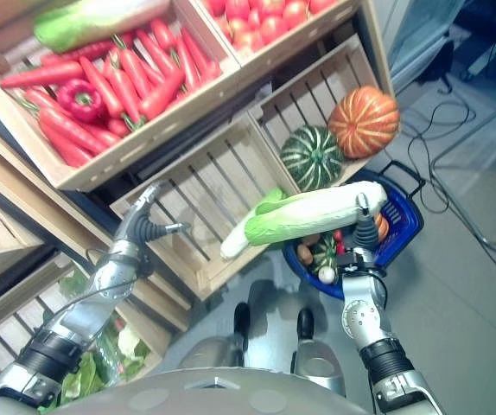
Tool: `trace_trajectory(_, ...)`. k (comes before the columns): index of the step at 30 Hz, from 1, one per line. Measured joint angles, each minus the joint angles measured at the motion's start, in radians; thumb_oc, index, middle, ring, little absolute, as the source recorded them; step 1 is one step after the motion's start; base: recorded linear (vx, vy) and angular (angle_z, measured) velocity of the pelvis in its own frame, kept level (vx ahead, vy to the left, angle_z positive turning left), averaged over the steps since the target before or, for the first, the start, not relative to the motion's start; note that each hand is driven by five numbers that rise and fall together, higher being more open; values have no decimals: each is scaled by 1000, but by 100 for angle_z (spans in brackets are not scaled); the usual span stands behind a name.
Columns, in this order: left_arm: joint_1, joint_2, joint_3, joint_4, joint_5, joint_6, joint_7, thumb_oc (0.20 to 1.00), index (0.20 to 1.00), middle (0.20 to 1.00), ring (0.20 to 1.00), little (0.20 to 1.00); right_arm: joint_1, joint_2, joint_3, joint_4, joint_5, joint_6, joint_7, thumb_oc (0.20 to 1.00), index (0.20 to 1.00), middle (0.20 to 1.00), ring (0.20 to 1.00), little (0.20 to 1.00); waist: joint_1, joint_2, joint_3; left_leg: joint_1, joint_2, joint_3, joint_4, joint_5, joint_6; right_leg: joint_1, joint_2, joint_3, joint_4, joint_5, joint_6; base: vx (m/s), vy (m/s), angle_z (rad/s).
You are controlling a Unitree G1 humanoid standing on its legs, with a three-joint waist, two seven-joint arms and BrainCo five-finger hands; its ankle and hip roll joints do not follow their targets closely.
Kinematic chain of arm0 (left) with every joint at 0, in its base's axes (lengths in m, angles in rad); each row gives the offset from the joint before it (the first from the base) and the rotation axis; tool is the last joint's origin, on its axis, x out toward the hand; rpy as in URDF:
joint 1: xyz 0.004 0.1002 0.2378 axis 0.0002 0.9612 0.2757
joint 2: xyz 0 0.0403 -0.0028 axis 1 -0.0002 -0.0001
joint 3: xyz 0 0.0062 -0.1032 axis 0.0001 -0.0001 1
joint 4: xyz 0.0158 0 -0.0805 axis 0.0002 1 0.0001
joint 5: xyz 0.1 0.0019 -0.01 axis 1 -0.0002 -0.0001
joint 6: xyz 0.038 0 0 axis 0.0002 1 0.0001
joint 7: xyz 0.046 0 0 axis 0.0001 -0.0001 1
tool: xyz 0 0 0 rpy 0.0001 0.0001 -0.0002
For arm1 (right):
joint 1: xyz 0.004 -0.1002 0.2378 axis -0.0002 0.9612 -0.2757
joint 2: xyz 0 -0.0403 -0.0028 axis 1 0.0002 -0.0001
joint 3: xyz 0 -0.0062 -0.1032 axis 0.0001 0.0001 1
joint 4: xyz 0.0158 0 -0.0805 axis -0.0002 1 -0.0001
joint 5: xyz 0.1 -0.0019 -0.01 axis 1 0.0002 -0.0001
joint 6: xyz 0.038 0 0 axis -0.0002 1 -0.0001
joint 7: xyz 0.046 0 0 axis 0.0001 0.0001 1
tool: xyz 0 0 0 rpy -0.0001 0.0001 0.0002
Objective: Pick up fruits and vegetables into the basket
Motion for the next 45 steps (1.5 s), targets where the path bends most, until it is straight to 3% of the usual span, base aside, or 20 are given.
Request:
trace_trajectory(6,-83,0,33,19,-85,-17,66,1000,1000,1000,1000,1000,-100,-9,-87,124,8,-42,-31,200,200,200,200,200,-1,-1,144,-78,-2,2,83,-5,-3,-93,-5,-2,114,-23,-3,-141,-15,-2)
trace_trajectory(12,-253,-2,7,68,-129,-40,129,1000,1000,1000,1000,1000,-332,-46,-195,312,36,-116,-146,200,200,200,200,200,3,-27,269,-241,-19,0,264,-38,-6,-291,-30,4,369,-98,-16,-146,-27,4)
trace_trajectory(23,-443,-15,-108,130,-172,-36,167,1000,1000,1000,1000,1000,-572,-135,-246,379,37,-157,-322,200,200,200,200,200,2,-31,292,-525,-17,-15,511,-92,-15,-560,-48,-3,605,-144,-44,-67,-40,3)
trace_trajectory(30,-509,-23,-145,199,-191,-40,183,1000,1000,1000,1000,1000,-662,-150,-235,393,-1,-124,-371,200,200,200,200,200,10,-31,293,-620,-19,-24,573,-96,-18,-651,-50,-2,664,-148,-48,-16,-20,2)
trace_trajectory(31,-520,-25,-150,207,-191,-45,190,1000,1000,1000,1000,1000,-673,-158,-219,410,-4,-115,-371,473,473,473,473,473,10,-31,293,-631,-20,-25,578,-95,-18,-662,-51,-2,670,-148,-48,0,0,0)
trace_trajectory(32,-529,-25,-151,211,-191,-45,198,1000,1000,1000,1000,1000,-683,-161,-213,426,-4,-104,-371,1000,1000,1000,1000,1000,12,-31,293,-641,-20,-25,584,-96,-18,-671,-53,-2,675,-148,-48,0,0,0)
trace_trajectory(37,-597,-38,-174,257,-191,-69,250,1000,1000,1000,1000,1000,-709,-164,-162,448,-46,-50,-384,1000,1000,1000,1000,1000,12,-34,294,-674,-23,-25,593,-95,-16,-703,-54,-1,684,-148,-48,0,0,0)
trace_trajectory(40,-652,-87,-177,332,-190,-87,301,1000,1000,1000,1000,1000,-739,-164,-140,460,-57,-19,-373,1000,1000,1000,1000,1000,10,-36,296,-676,-25,-24,605,-97,-15,-704,-55,1,687,-148,-40,6,2,-1)
trace_trajectory(45,-719,-132,-177,426,-187,-115,387,1000,1000,1000,1000,1000,-781,-162,-78,460,-92,20,-342,1000,1000,1000,1000,1000,-8,-58,307,-677,-25,-21,609,-105,-12,-702,-55,5,687,-148,-38,36,7,-2)
